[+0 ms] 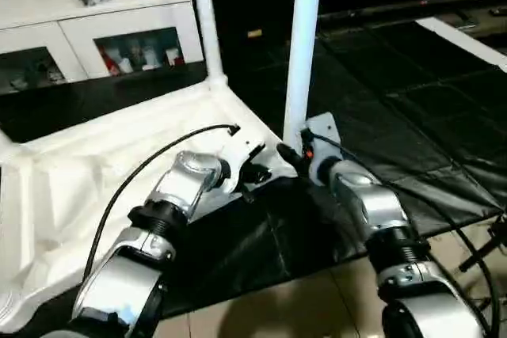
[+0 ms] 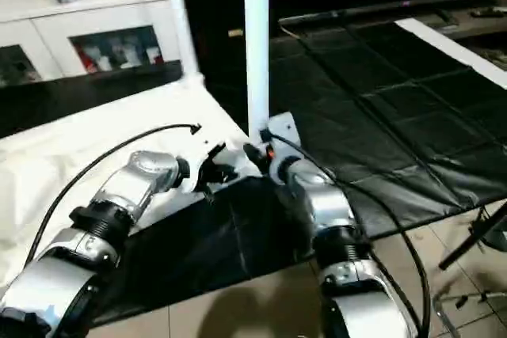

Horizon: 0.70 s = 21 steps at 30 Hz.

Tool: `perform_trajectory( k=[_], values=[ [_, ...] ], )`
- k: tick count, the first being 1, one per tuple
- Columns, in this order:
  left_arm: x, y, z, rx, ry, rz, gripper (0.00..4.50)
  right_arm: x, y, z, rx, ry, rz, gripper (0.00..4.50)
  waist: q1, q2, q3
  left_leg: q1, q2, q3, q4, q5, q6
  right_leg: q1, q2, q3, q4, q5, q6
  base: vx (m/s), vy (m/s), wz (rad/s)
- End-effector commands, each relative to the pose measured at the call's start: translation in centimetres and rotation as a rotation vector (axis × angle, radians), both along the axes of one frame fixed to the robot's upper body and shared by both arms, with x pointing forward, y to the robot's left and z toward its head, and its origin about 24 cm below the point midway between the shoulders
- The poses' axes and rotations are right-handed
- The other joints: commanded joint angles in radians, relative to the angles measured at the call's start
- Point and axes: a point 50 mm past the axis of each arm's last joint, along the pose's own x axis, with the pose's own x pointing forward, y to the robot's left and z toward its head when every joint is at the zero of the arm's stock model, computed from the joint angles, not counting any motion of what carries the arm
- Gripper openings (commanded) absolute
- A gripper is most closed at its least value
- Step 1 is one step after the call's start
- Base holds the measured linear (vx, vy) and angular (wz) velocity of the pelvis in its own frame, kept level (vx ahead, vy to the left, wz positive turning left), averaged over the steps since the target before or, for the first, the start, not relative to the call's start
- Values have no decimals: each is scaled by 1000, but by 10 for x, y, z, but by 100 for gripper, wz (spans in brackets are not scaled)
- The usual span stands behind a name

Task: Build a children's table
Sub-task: Rotate leg to tighten

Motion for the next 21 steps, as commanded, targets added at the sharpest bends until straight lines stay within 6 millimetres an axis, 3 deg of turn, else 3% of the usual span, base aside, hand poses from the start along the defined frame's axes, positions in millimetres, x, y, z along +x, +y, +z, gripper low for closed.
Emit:
perform_trajectory(
  k=[1, 6, 8, 13, 16, 21],
  values=[
    [-1, -27, 12, -55, -43, -70, 0, -18, 44, -15, 82, 104, 179, 253, 5, -6, -52, -18, -1, 11, -74, -186, 67, 63, -29, 32, -77, -209, -220, 0, 0, 0],
    [-3, -19, 9, -60, -33, -98, 0, -20, 32, -12, 94, 62, 233, 302, 8, -9, -53, -18, 0, 12, -73, -173, 79, 65, -31, 34, -77, -209, -222, 0, 0, 0],
    [-5, -14, 8, -48, -34, -135, 0, -21, 18, -11, 98, 54, 265, 316, 10, -15, -55, -20, 0, 12, -71, -146, 89, 67, -30, 33, -73, -172, -232, 0, 0, 0],
    [-11, -3, 5, -26, -21, -241, 0, -26, -20, -4, 73, 17, 376, 356, 25, -15, -62, -21, 2, 15, -57, -42, 146, 68, -31, 34, -55, -13, -277, 0, 0, 0],
    [-13, 1, 5, -19, -11, -271, 0, -27, -32, -2, 49, 13, 411, 390, 37, -12, -60, -18, 5, 18, -56, -47, 158, 66, -32, 34, -55, -25, -286, 0, 0, 0],
    [-21, 14, 1, 40, 13, -417, 0, -33, -68, 10, -26, 4, 562, 434, 51, -13, -57, -15, 9, 19, -58, -111, 138, 65, -30, 33, -61, -103, -274, 0, 0, 0]
  ],
)
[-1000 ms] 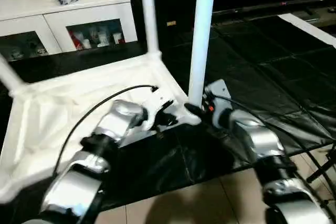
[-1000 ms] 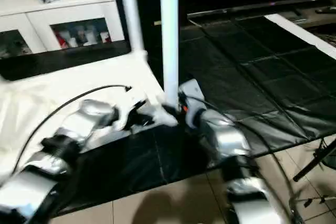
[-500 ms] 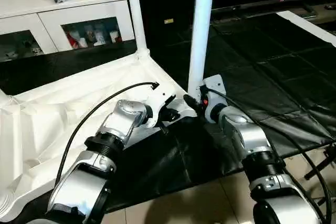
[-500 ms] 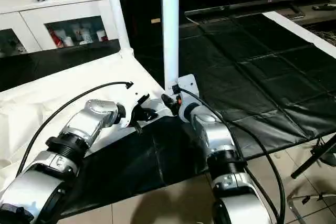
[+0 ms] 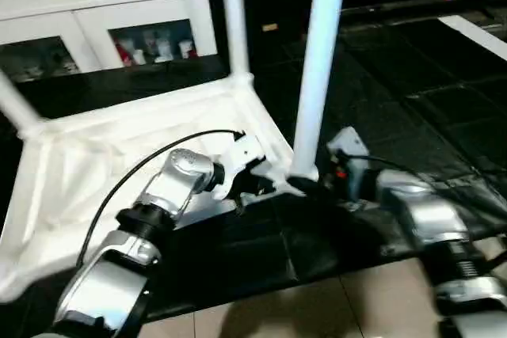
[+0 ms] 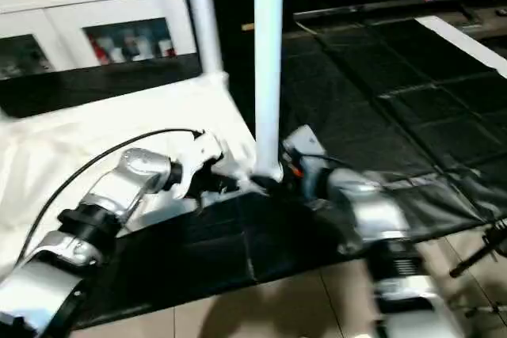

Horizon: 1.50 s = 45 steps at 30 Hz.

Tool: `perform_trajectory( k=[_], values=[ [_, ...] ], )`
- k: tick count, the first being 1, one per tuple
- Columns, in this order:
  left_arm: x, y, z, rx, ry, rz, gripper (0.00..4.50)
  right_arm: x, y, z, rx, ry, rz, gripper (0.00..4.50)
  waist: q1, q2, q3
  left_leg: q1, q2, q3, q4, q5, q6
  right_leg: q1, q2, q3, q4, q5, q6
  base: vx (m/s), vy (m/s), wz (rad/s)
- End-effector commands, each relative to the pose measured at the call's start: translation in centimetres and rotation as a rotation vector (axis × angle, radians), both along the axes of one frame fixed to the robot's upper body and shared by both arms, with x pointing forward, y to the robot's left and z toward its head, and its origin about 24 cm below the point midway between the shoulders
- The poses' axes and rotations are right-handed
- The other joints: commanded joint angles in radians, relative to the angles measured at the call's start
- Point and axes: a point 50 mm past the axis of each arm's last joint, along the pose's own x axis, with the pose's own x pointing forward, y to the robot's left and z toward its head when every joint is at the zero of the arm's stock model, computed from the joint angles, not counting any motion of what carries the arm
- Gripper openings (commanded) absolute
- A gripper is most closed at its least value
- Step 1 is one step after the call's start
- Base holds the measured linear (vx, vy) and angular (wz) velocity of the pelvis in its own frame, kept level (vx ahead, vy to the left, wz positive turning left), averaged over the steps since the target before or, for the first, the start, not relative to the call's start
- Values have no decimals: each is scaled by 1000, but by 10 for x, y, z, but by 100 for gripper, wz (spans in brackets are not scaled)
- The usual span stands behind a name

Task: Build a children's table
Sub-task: Rotate leg to tighten

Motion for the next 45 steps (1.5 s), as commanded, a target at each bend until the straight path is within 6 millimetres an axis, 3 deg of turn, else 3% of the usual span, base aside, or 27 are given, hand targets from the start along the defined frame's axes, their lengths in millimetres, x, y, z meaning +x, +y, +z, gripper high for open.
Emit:
perform_trajectory(
  k=[1, 7, 12, 15, 16, 18, 25, 29, 39, 45],
  values=[
    [-7, 1, -4, 41, 14, -94, 0, -4, -1, 4, 5, -12, 78, 439, 2, -12, -60, -9, 8, 19, -57, -103, 128, 71, -30, 36, -59, -92, -276, 0, 0, 0],
    [-16, 9, -3, 73, 24, -277, 0, -10, -18, 17, -38, 37, 285, 439, 11, -20, -63, -12, 9, 17, -53, -75, 150, 72, -30, 35, -52, -63, -288, 0, 0, 0],
    [-20, 11, -1, 91, 43, -374, 0, -12, -16, 21, -34, 58, 408, 439, 21, -23, -63, -8, 13, 19, -53, -78, 150, 67, -32, 36, -52, -95, -292, 0, 0, 0],
    [-24, 10, -1, 105, 48, -425, 0, -10, -10, 20, -22, 63, 442, 439, 34, -25, -65, -6, 15, 18, -52, -49, 149, 65, -33, 38, -46, -64, -298, 0, 0, 0],
    [-25, 9, -1, 107, 48, -439, 0, -10, -7, 18, -16, 64, 454, 412, 36, -27, -66, -6, 15, 19, -52, -45, 151, 65, -32, 38, -44, -57, -300, 0, 0, 0],
    [-27, 7, -2, 108, 49, -458, 0, -11, -1, 15, 1, 80, 482, 412, 39, -28, -67, -7, 16, 18, -52, -40, 150, 65, -34, 37, -42, -55, -302, 0, 0, 0],
    [-31, 5, -2, 110, 52, -490, 0, -13, 9, 11, 23, 109, 549, 330, 50, -27, -67, -5, 16, 19, -50, -36, 149, 63, -34, 38, -42, -67, -295, 0, 0, 0],
    [-32, 6, -2, 112, 53, -498, 0, -12, 12, 10, 23, 110, 560, 319, 48, -28, -66, -8, 14, 18, -51, -47, 139, 65, -33, 38, -42, -78, -291, 0, 0, 0],
    [-33, 6, -2, 118, 53, -507, 0, -13, 16, 6, 41, 144, 595, 231, 48, -26, -66, -8, 13, 18, -50, -46, 135, 65, -32, 37, -42, -74, -290, 0, 0, 0],
    [-31, 6, -3, 104, 63, -474, 0, -17, 19, 4, 76, 160, 607, 215, 47, -23, -66, -6, 14, 18, -52, -69, 120, 65, -31, 38, -45, -104, -282, 0, 0, 0]
  ],
)
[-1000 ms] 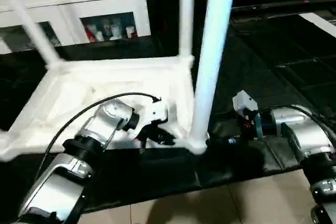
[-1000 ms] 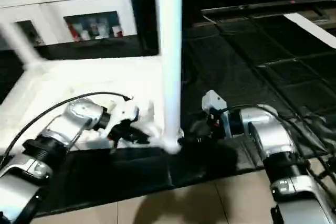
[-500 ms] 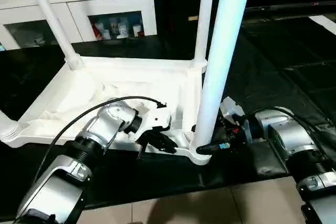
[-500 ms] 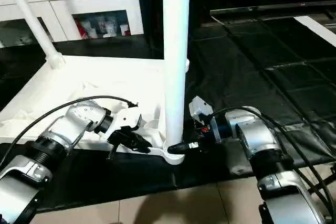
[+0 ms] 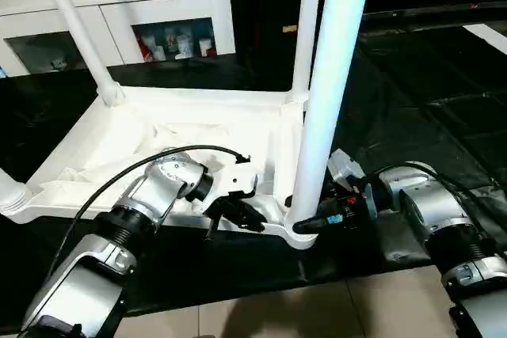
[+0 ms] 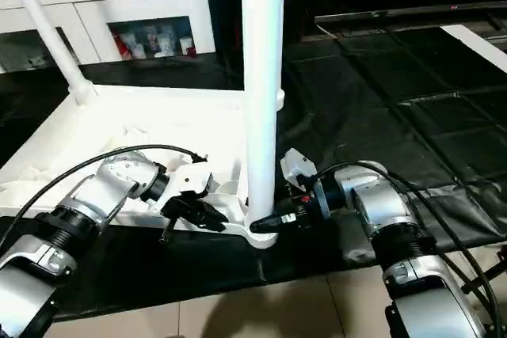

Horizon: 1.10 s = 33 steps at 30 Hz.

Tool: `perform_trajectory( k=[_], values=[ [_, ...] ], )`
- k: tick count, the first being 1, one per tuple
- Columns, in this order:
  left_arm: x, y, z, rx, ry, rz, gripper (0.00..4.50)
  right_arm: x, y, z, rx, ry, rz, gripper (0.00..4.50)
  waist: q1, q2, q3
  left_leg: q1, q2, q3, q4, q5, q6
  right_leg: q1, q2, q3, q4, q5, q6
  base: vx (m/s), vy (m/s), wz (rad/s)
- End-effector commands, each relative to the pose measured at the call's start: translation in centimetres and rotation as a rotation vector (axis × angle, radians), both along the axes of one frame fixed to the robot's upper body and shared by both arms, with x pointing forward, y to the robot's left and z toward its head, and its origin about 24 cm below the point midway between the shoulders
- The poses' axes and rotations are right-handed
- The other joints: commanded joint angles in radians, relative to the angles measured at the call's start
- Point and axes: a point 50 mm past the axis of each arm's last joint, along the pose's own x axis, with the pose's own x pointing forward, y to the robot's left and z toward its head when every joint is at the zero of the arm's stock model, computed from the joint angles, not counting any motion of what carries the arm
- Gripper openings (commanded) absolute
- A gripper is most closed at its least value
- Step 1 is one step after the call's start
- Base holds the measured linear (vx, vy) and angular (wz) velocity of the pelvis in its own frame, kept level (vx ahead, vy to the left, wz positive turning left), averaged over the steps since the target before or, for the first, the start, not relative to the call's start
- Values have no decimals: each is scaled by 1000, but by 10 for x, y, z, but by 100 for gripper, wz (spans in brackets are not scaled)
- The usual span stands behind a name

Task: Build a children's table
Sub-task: Rotate leg to tighten

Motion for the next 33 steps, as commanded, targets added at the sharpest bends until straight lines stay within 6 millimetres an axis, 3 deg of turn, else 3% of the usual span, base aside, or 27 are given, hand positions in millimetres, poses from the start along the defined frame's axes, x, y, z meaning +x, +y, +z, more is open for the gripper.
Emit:
perform_trajectory(
  k=[1, 8, 12, 13, 16, 18, 19, 20, 22, 28, 33],
  values=[
    [-7, -6, -7, 21, 45, -51, 0, -1, 7, 2, 44, 37, 20, 215, -6, -18, -68, -7, 12, 18, -58, -64, 121, 66, -30, 37, -51, -92, -284, 0, 0, 0],
    [-3, -8, -8, 3, 72, 42, 0, -2, 12, -1, 97, 80, -64, 214, -6, -17, -67, -7, 12, 17, -58, -58, 123, 67, -29, 38, -51, -85, -284, 0, 0, 0],
    [5, -12, -9, -17, 61, 158, 0, 2, 22, -3, 113, 59, -194, 214, -14, -19, -56, -6, 6, 20, -67, -147, 74, 66, -30, 38, -71, -249, -233, 0, 0, 0],
    [10, -17, -9, -34, 49, 230, 0, 5, 33, -9, 93, 40, -301, 214, -17, -11, -54, -2, 6, 18, -70, -169, 56, 63, -31, 38, -76, -310, -213, 0, 0, 0],
    [17, -29, -7, -72, 39, 344, 0, 6, 51, -20, 51, 32, -428, 212, -39, -15, -49, -9, 0, 13, -77, -194, 20, 65, -29, 34, -85, -395, -162, 0, 0, 0],
    [19, -33, -7, -84, 39, 376, 0, 6, 57, -23, 35, 28, -468, 211, -53, -18, -49, -7, -3, 11, -78, -216, 18, 63, -27, 33, -90, -424, -150, 0, 0, 0],
    [23, -42, -5, -110, 30, 450, 0, 12, 68, -27, 30, 45, -589, 209, -59, -17, -48, -8, -4, 11, -78, -224, 24, 63, -28, 33, -93, -437, -146, 0, 0, 0],
    [23, -42, -5, -111, 30, 453, 0, 12, 68, -27, 29, 44, -593, 207, -63, -14, -45, -5, -4, 13, -78, -229, 23, 58, -27, 34, -95, -443, -147, 0, 0, 0],
    [28, -50, -3, -137, 12, 535, 0, 18, 78, -30, 9, 33, -714, 205, -79, -16, -46, -6, -10, 9, -79, -251, 14, 59, -27, 29, -100, -491, -129, 0, 0, 0],
    [39, -61, 3, -188, -27, 704, 0, 34, 93, -29, -31, 14, -994, 202, -88, -16, -49, -7, -9, 9, -80, -245, 31, 55, -26, 31, -100, -432, -142, 0, 0, 0],
    [38, -61, 2, -188, -23, 729, 0, 38, 103, -24, -31, 8, -1045, 199, -88, -14, -57, -12, -7, 12, -77, -164, 52, 65, -27, 34, -85, -250, -196, 0, 0, 0]
  ],
)
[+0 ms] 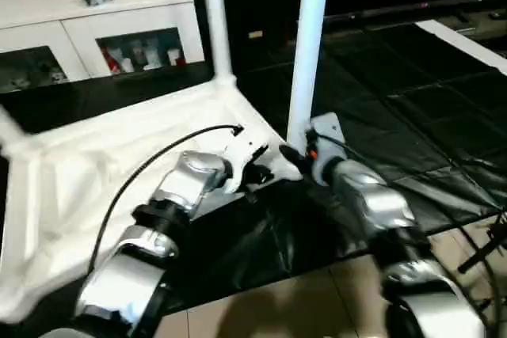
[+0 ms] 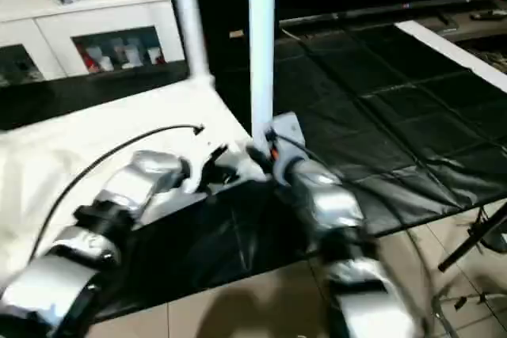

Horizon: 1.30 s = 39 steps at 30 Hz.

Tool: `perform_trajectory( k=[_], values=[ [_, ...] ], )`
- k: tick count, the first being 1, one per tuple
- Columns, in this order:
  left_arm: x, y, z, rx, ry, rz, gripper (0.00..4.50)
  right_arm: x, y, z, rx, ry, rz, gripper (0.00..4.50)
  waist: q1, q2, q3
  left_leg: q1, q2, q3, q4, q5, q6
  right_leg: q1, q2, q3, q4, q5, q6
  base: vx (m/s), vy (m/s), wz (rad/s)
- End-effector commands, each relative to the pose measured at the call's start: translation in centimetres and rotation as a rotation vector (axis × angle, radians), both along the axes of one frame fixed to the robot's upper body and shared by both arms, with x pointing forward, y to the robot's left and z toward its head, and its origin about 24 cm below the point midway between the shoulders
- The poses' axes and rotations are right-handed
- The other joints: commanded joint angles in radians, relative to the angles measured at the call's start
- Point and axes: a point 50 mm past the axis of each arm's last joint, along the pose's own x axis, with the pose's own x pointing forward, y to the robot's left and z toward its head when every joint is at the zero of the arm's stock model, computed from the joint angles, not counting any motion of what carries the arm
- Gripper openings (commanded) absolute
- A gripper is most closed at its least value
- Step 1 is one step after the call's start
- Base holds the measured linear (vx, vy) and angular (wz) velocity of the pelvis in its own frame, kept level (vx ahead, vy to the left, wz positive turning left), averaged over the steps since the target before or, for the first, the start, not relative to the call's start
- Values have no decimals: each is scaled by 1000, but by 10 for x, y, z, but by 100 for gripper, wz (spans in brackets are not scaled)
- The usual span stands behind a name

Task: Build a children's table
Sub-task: Rotate leg to tighten

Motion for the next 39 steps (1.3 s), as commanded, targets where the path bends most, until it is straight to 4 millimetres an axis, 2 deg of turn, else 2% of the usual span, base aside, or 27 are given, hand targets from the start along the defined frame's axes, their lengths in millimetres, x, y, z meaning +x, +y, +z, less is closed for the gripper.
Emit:
perform_trajectory(
  k=[1, 2, 3, 6, 7, 10, 12, 13, 15, 16, 17, 19, 20, 21, 23, 24, 28, 29, 32, 33, 39],
  values=[
    [-3, -27, 10, -76, -22, -55, 0, -15, 43, -17, 72, 119, 134, 199, 9, -13, -56, -21, -5, 11, -70, -157, 68, 63, -29, 33, -81, -237, -201, 0, 0, 0],
    [-3, -25, 9, -77, -22, -53, 0, -15, 44, -17, 80, 119, 141, 199, 9, -19, -57, -22, -4, 12, -69, -140, 77, 64, -29, 34, -79, -209, -211, 0, 0, 0],
    [-3, -23, 9, -77, -22, -55, 0, -15, 43, -17, 84, 118, 138, 199, 10, -16, -58, -22, -4, 12, -68, -126, 84, 65, -31, 34, -76, -190, -221, 0, 0, 0],
    [-4, -19, 9, -78, -20, -78, 0, -14, 37, -19, 98, 102, 124, 199, 11, -17, -58, -23, -1, 12, -67, -113, 94, 66, -33, 33, -73, -170, -232, 0, 0, 0],
    [-4, -19, 9, -78, -20, -78, 0, -14, 37, -19, 98, 102, 124, 255, 10, -17, -57, -24, -2, 12, -67, -114, 95, 66, -32, 33, -74, -172, -233, 0, 0, 0],
    [-6, -15, 8, -68, -21, -117, 0, -18, 25, -21, 89, 84, 155, 275, 10, -16, -57, -22, 1, 13, -67, -121, 98, 67, -33, 34, -75, -174, -234, 0, 0, 0],
    [-7, -12, 7, -61, -19, -128, 0, -19, 20, -22, 90, 79, 163, 304, 11, -16, -61, -23, 1, 13, -64, -84, 112, 70, -32, 35, -68, -109, -249, 0, 0, 0],
    [-7, -12, 7, -61, -19, -128, 0, -19, 20, -22, 90, 79, 163, 312, 11, -16, -61, -23, 1, 13, -64, -84, 112, 70, -32, 35, -68, -109, -249, 0, 0, 0],
    [-8, -6, 6, -33, -15, -157, 0, -23, 5, -20, 100, 58, 210, 323, 15, -12, -62, -19, 2, 12, -61, -64, 127, 71, -31, 34, -64, -57, -262, 0, 0, 0],
    [-8, 0, 5, -13, -12, -177, 0, -28, -12, -16, 98, 30, 278, 335, 17, -10, -63, -20, 2, 12, -59, -51, 139, 71, -30, 34, -60, -27, -272, 0, 0, 0],
    [-8, 1, 5, -12, -12, -179, 0, -28, -13, -16, 97, 30, 281, 348, 23, -10, -64, -18, 2, 13, -57, -46, 146, 72, -29, 34, -60, -14, -270, 0, 0, 0],
    [-10, 6, 5, 2, -8, -226, 0, -34, -35, -10, 75, 18, 357, 357, 29, -12, -64, -19, 3, 14, -55, -40, 163, 72, -30, 34, -58, 3, -283, 0, 0, 0],
    [-10, 6, 5, 2, -8, -226, 0, -34, -35, -10, 75, 18, 357, 367, 31, -13, -63, -19, 4, 15, -55, -44, 165, 72, -30, 34, -60, -4, -282, 0, 0, 0],
    [-12, 12, 4, 14, 6, -266, 0, -40, -55, -3, 66, 7, 429, 379, 34, -14, -61, -19, 5, 17, -56, -65, 157, 72, -32, 35, -63, -44, -280, 0, 0, 0],
    [-14, 14, 4, 24, 7, -295, 0, -43, -65, 0, 62, 4, 461, 400, 40, -17, -61, -18, 7, 16, -56, -78, 153, 74, -30, 35, -65, -66, -273, 0, 0, 0],
    [-15, 17, 3, 34, 12, -318, 0, -46, -74, 3, 61, 0, 487, 412, 46, -16, -58, -18, 8, 18, -58, -100, 149, 71, -31, 35, -68, -106, -268, 0, 0, 0],
    [-20, 27, 2, 71, 33, -418, 0, -57, -98, 14, 36, 4, 598, 443, 52, -18, -58, -20, 9, 17, -58, -105, 138, 70, -31, 35, -69, -133, -255, 0, 0, 0],
    [-21, 27, 2, 77, 35, -434, 0, -59, -101, 16, 40, 9, 612, 448, 55, -23, -60, -21, 9, 17, -57, -96, 142, 71, -32, 36, -67, -123, -256, 0, 0, 0],
    [-25, 31, 1, 97, 53, -498, 0, -65, -106, 20, 49, 19, 680, 448, 58, -22, -60, -21, 9, 17, -55, -83, 149, 71, -32, 35, -65, -114, -260, 0, 0, 0],
    [-27, 32, 1, 101, 61, -532, 0, -67, -108, 22, 45, 26, 707, 448, 60, -26, -60, -22, 10, 17, -55, -78, 155, 69, -32, 34, -65, -116, -260, 0, 0, 0],
    [-35, 35, 4, 109, 87, -680, 0, -70, -109, 25, 3, 37, 799, 448, 78, -18, -61, -17, 12, 18, -55, -72, 141, 64, -33, 36, -64, -130, -261, 0, 0, 0]
  ],
)
